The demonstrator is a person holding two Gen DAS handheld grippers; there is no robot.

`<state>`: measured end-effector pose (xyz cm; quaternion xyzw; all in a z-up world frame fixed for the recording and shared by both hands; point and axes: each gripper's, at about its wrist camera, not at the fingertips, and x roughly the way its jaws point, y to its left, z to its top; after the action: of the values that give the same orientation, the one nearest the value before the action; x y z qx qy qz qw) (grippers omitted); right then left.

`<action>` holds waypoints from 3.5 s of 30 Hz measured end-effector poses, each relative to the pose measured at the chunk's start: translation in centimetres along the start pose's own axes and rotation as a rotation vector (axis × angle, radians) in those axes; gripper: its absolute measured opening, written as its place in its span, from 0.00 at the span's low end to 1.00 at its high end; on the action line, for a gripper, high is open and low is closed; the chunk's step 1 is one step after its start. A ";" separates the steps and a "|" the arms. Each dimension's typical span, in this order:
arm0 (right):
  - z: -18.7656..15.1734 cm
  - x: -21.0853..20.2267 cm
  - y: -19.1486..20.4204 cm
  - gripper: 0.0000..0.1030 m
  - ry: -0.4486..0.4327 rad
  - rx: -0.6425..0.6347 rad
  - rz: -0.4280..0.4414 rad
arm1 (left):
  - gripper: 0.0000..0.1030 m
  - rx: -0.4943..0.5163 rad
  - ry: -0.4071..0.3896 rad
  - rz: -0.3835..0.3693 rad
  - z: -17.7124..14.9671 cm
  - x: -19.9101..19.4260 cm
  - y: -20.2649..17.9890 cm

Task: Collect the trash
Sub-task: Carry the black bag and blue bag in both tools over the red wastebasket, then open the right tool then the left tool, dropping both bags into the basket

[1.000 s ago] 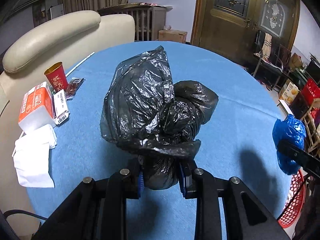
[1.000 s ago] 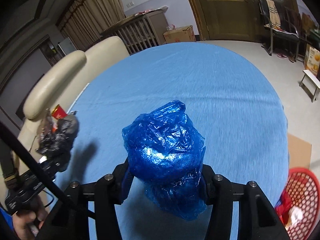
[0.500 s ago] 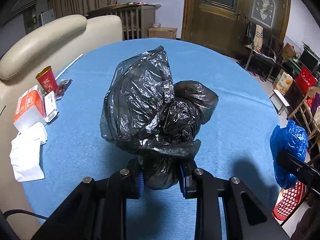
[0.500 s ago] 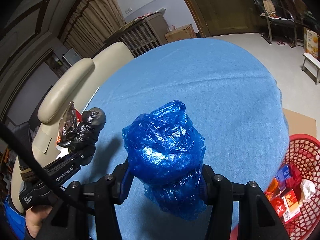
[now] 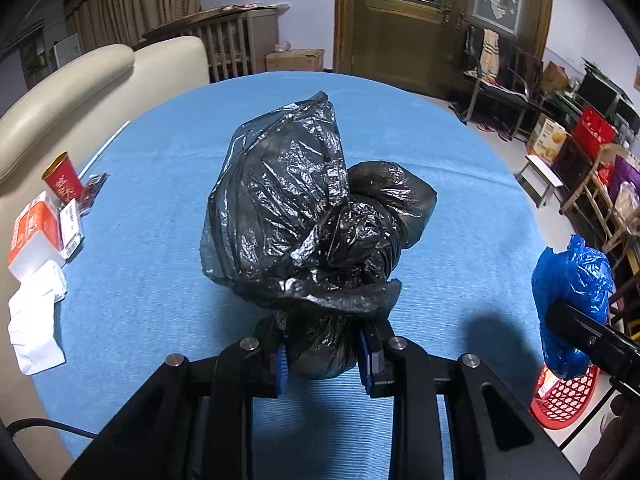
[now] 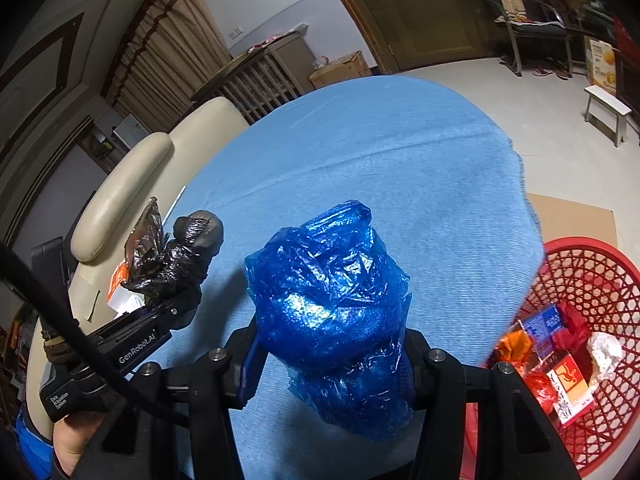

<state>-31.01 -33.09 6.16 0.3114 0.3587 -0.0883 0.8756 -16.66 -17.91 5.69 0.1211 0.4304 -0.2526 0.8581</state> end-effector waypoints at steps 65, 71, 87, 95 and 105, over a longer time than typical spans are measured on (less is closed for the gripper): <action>0.4 -17.6 -14.9 0.83 -0.348 0.284 -0.417 | 0.28 0.488 0.057 -0.295 -4.6 -3.4 -20.8; 0.9 -19.5 -14.6 0.83 -0.429 0.285 -0.420 | 0.28 0.511 0.072 -0.300 -4.9 -2.7 -22.1; 1.0 -21.3 -14.5 0.83 -0.499 0.285 -0.420 | 0.62 0.548 0.120 -0.313 -5.3 -0.7 -24.0; 1.2 -21.3 -13.7 0.83 -0.494 0.265 -0.420 | 0.69 0.493 0.103 -0.317 -4.0 -1.3 -22.4; 0.9 -18.6 -11.2 0.83 -0.418 0.207 -0.420 | 0.79 0.414 -0.041 -0.304 -1.9 -5.0 -17.7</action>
<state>-48.26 -43.77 13.93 0.2930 0.2165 -0.3653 0.8566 -29.95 -30.40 8.72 0.2230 0.3653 -0.4638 0.7757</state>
